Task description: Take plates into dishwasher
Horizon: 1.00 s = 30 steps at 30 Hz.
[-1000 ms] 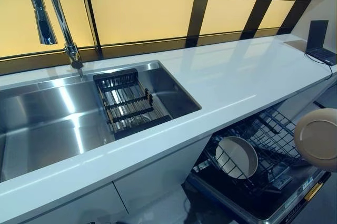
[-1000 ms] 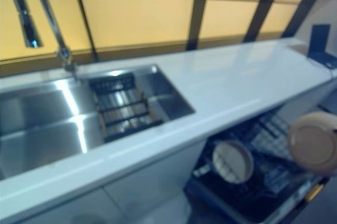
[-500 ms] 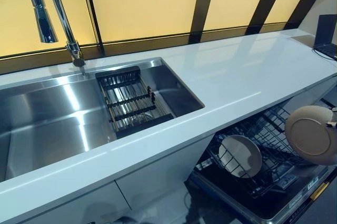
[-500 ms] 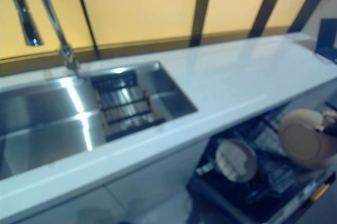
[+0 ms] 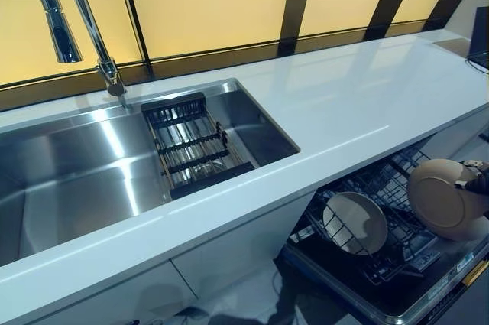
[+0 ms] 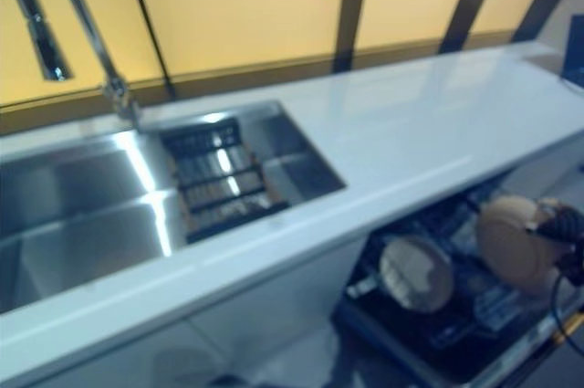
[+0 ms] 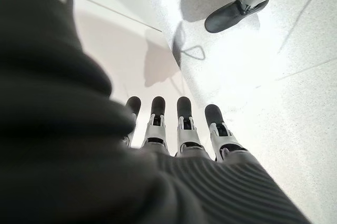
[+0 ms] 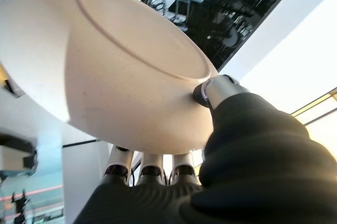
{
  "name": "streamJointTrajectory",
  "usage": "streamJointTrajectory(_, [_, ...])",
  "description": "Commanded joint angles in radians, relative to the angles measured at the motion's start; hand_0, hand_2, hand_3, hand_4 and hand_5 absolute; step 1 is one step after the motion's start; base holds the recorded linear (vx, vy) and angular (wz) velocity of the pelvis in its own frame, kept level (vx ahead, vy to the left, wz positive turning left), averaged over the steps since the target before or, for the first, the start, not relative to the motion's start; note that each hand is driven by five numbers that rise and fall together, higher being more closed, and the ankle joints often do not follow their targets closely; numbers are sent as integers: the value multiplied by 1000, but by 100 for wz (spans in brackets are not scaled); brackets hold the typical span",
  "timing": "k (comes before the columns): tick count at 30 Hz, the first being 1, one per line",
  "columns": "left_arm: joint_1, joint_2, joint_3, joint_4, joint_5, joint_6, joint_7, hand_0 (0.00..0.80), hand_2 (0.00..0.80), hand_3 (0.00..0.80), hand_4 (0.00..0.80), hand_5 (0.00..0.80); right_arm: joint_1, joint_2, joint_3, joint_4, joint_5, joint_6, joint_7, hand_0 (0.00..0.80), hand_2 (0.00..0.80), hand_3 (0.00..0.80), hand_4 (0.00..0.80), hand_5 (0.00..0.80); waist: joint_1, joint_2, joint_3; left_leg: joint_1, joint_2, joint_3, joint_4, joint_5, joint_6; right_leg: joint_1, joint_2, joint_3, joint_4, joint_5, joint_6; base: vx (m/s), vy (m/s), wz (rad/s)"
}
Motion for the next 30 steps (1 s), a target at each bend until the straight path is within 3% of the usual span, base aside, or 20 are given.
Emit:
streamJointTrajectory(1, [-40,16,0,16,9,-20,-8,0,0,0,0,0,-140,21,0,71,14,-7,-67,800,800,800,800,800,57,3,-3,68,8,-65,4,-150,39,-19,-15,-38,13,0,81,0,0,0])
streamJointTrajectory(30, [-58,15,-3,-55,-62,-2,12,0,0,0,0,0,-289,114,187,268,-103,35,-97,800,800,800,800,800,99,64,63,31,-5,-107,4,-132,28,-38,-37,-79,10,-5,67,-14,-9,5])
